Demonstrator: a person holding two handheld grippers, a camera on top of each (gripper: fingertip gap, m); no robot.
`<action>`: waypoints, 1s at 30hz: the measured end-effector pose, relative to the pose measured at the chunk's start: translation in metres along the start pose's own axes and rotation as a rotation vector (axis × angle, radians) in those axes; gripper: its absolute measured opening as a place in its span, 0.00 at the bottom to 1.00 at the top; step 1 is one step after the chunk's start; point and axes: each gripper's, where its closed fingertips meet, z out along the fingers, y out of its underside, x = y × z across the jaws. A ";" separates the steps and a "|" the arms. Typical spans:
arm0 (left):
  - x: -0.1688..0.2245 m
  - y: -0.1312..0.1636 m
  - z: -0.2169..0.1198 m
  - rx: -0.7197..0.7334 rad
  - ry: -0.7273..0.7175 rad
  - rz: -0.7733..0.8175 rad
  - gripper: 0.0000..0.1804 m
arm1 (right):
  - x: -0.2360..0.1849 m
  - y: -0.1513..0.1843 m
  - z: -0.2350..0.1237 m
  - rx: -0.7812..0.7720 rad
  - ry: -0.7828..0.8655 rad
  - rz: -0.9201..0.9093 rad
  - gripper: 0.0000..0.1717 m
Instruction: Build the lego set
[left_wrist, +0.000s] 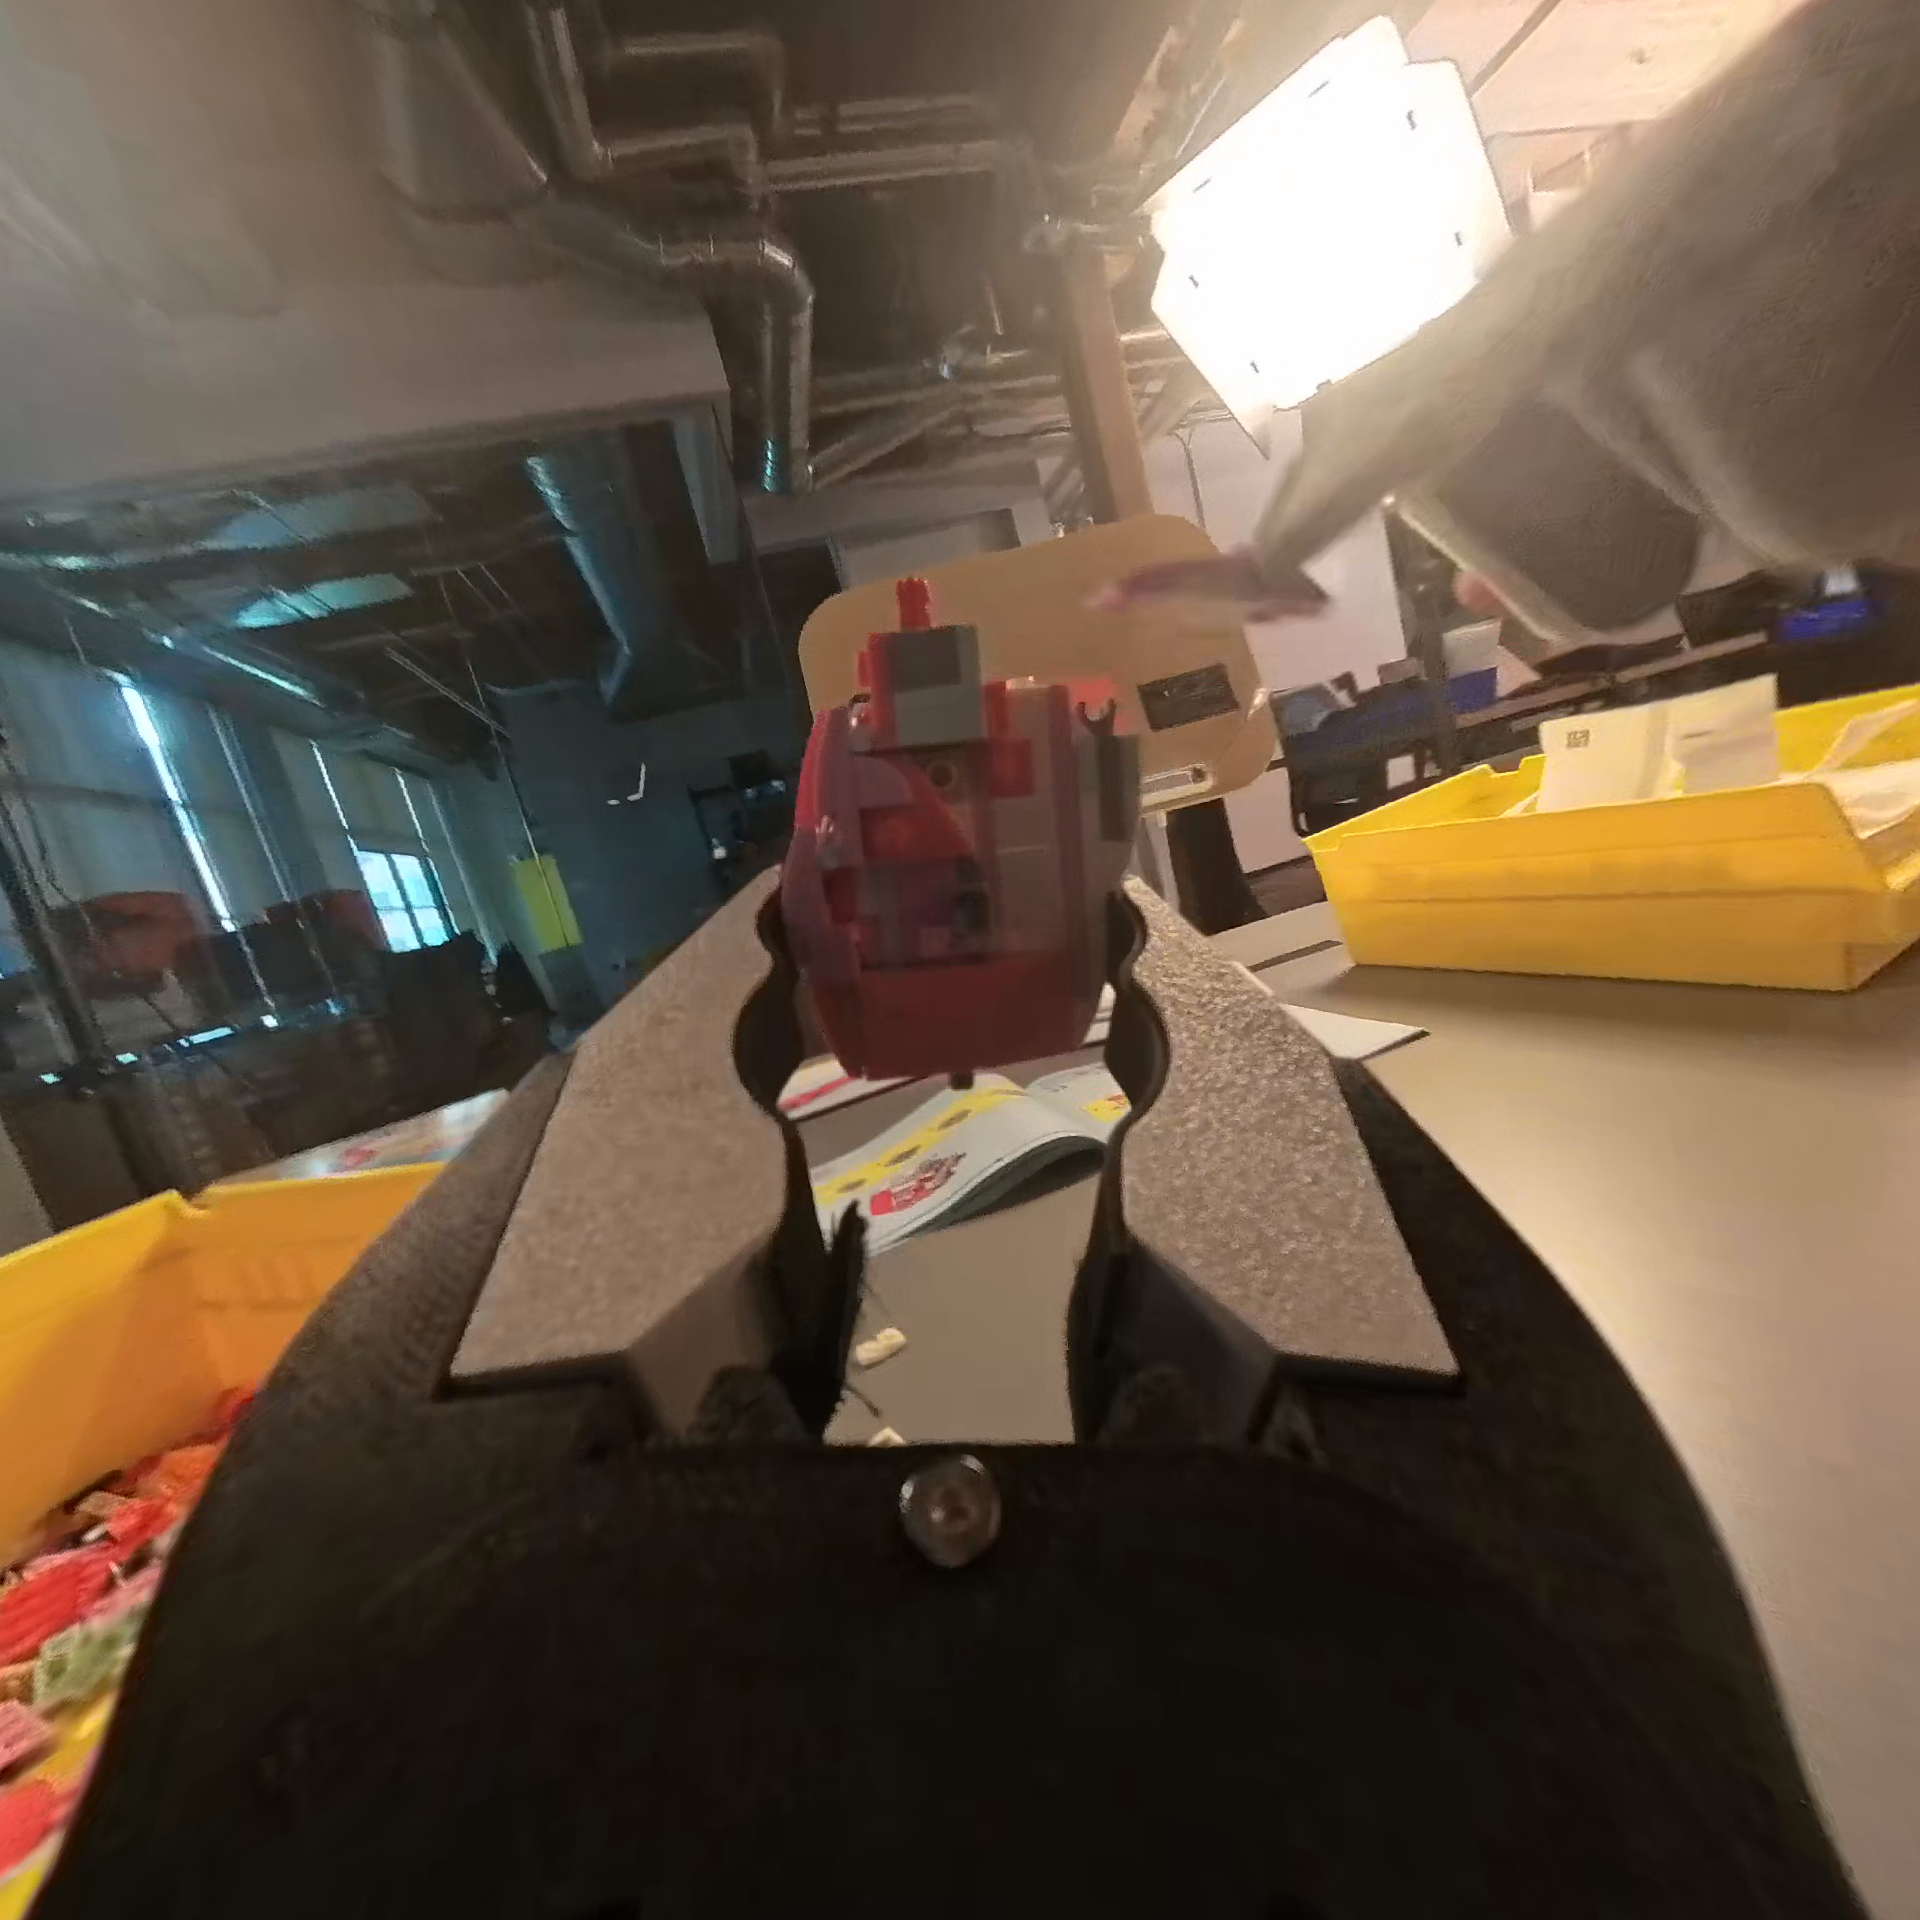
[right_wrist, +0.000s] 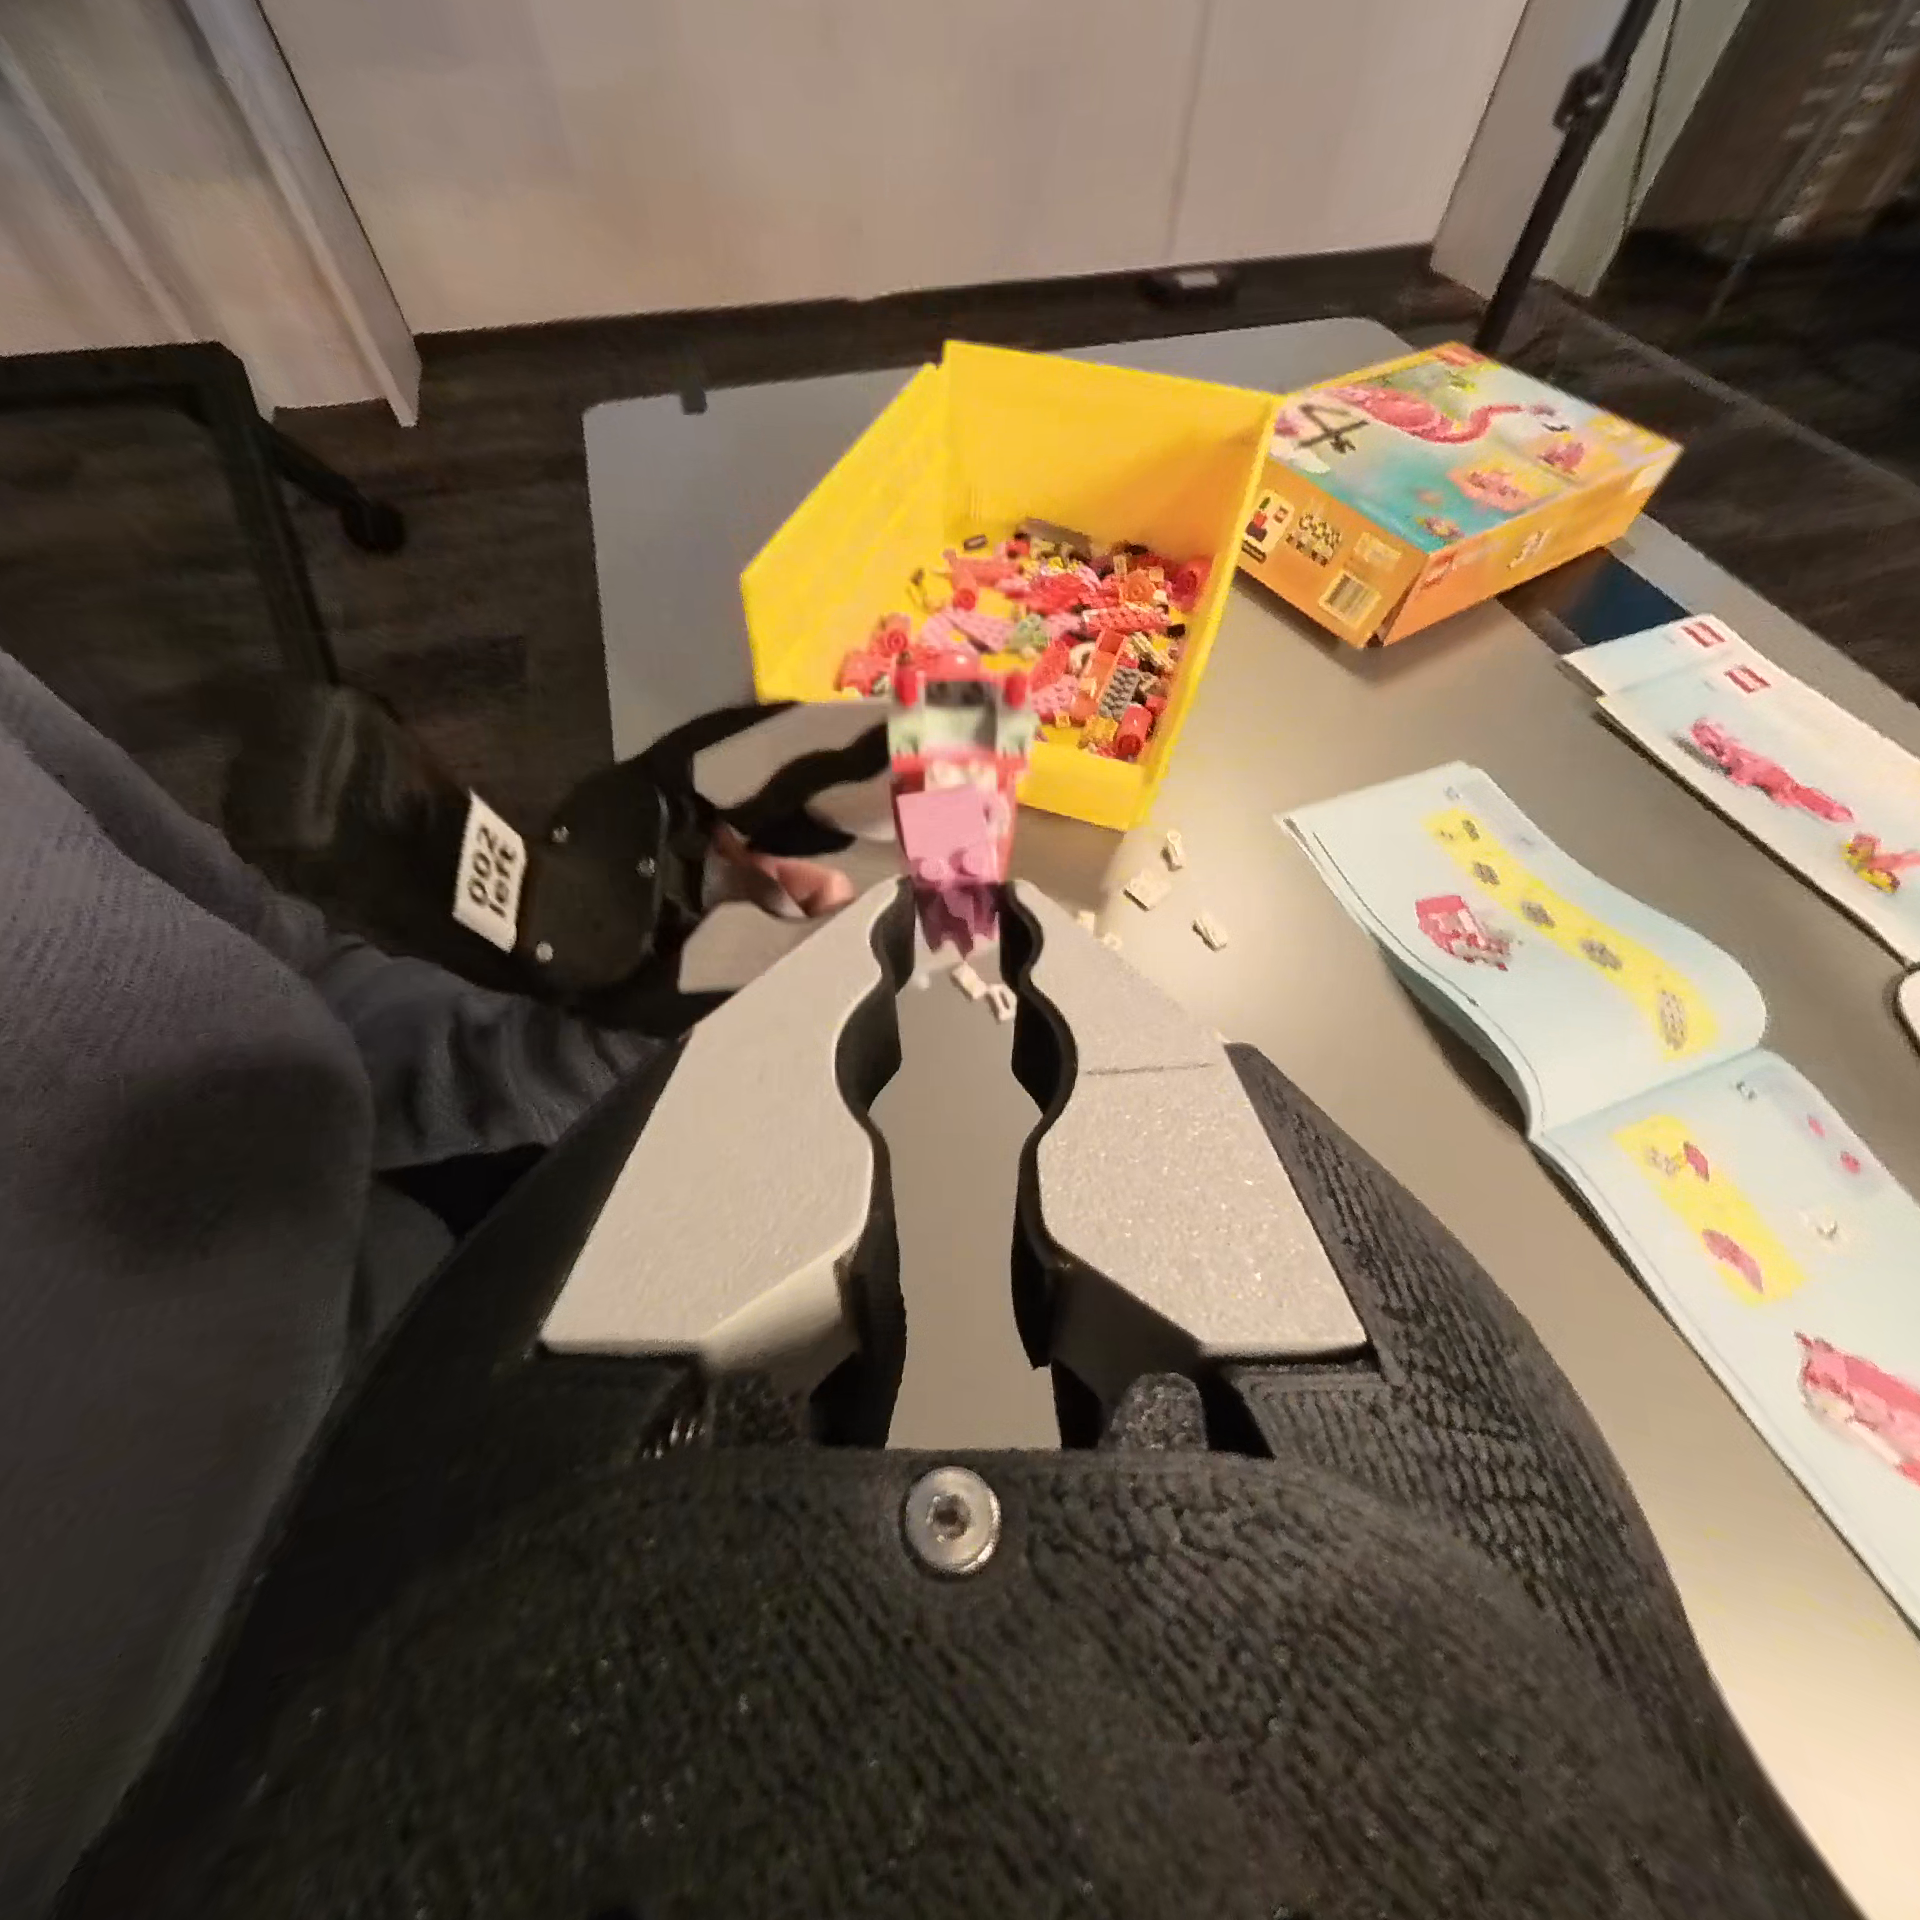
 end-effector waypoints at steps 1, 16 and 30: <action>0.002 -0.001 0.000 0.007 -0.001 0.021 0.31 | -0.001 -0.006 0.001 -0.004 -0.001 -0.005 0.08; 0.003 -0.005 -0.001 0.024 -0.007 0.037 0.31 | 0.000 -0.003 0.013 -0.176 -0.002 0.046 0.08; -0.004 -0.002 0.001 0.009 -0.025 -0.017 0.31 | -0.003 -0.009 0.019 -0.071 0.005 0.174 0.08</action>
